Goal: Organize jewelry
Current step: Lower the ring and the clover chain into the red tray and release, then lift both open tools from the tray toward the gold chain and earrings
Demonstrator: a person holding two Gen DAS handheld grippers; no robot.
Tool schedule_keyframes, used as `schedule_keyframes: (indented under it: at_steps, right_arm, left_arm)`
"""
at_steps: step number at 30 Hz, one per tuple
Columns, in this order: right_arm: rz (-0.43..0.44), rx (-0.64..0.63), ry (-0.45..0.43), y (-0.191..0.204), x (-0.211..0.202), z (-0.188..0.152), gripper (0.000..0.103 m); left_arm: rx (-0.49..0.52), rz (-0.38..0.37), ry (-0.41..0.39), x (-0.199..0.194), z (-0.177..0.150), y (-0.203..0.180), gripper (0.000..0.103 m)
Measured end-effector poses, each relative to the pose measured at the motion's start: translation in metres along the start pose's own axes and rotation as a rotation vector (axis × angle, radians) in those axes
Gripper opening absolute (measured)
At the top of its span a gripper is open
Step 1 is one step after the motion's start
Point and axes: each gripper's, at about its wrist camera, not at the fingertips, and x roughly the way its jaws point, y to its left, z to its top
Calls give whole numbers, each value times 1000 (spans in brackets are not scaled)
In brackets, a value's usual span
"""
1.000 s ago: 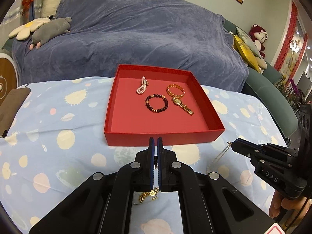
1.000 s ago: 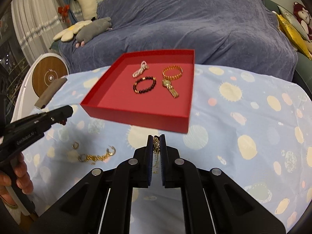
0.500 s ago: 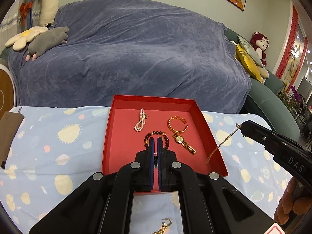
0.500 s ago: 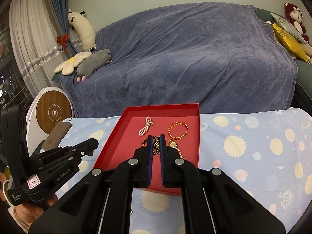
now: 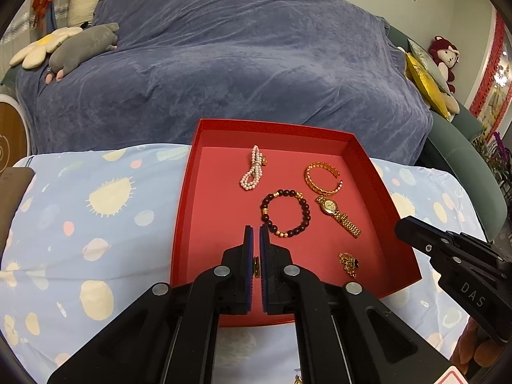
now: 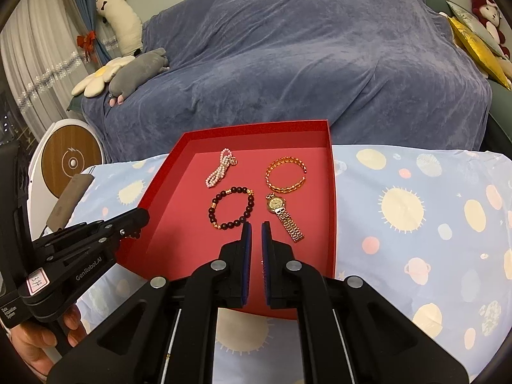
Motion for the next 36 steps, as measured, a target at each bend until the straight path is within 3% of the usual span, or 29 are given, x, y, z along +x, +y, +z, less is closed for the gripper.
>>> schedule_keyframes:
  at_steps: [2,6,9,11,16,25,36]
  right_arm:
    - [-1,1,-6,1,-2,-1,7]
    - [-6,-6,-9,2,-3,-2,11]
    - [-1,2,-14,3,-5,-4,22]
    - [2,-2,-17,5,-8,-5,23]
    - [3,-25,-36,13,-20,-11,33]
    - [41,-17,-57,15,-60,-28,36]
    - [63,-79,11,28,-75,-69,43]
  left_arm:
    - [-4,1,4,1,0,2,7]
    - [-4,40,-8,-2,-1,2,36]
    - [1,59,-16,-6,0,0,46]
    - [-2,75,-28,-10,1,1,56]
    - [4,74,-40,-20,1,1,59]
    - [-20,79,-64,-56,-10,15,65]
    - [-37,102,-26,-96,-57,54,65]
